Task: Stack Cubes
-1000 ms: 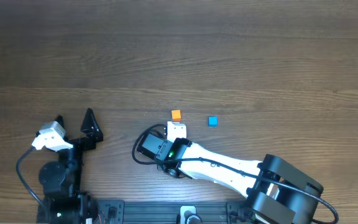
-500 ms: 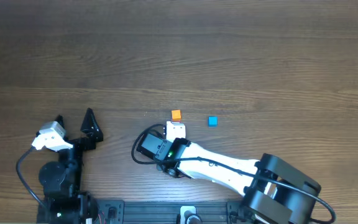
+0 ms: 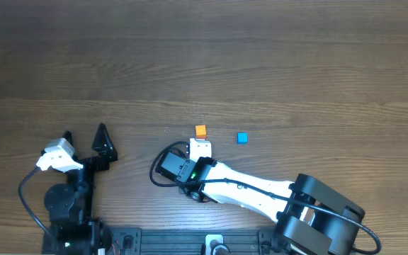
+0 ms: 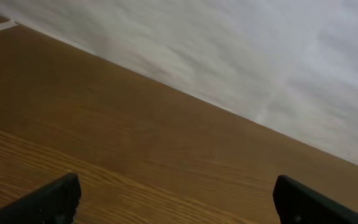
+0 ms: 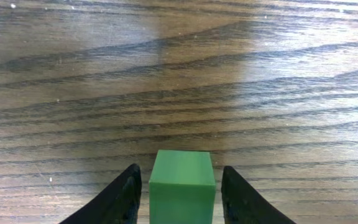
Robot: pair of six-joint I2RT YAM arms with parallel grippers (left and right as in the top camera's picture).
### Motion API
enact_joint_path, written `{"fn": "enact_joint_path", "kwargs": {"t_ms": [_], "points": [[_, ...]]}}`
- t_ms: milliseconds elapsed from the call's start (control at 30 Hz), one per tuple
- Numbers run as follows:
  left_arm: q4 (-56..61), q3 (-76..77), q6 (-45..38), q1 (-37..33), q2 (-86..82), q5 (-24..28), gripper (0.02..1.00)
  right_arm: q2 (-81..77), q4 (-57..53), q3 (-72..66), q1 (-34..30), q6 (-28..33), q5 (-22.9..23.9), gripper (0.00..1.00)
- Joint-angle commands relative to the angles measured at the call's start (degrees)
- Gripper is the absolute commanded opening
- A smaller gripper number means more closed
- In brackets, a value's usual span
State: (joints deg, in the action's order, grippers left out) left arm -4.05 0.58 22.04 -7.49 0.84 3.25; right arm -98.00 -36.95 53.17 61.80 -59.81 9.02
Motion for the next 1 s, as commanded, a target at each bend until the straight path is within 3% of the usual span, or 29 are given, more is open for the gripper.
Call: {"fn": "enact_joint_path", "kwargs": {"t_ms": [33,367,733,833,1000], "points": [[-0.09,-0.24,-0.83,0.11,-0.42,0.57,1.000,-0.59,0.11,-0.59,-0.22,-0.17,1.16,0.375],[-0.11,-0.24,-0.83,0.11,-0.42,0.57,0.998,-0.59,0.11,-0.59,-0.22,-0.17,1.14,0.270],[-0.09,-0.24,-0.83,0.11,-0.42,0.57,1.000,0.17,-0.11,-0.39,-0.22,-0.15,1.42,0.084],[-0.09,-0.24,-0.83,0.11,-0.42,0.57,1.000,2.99,-4.74,2.23,-0.28,0.15,4.20,0.014],[-0.09,-0.24,-0.83,0.11,-0.42,0.57,0.998,7.06,-14.38,11.08,-2.34,5.20,7.13,0.012]]}}
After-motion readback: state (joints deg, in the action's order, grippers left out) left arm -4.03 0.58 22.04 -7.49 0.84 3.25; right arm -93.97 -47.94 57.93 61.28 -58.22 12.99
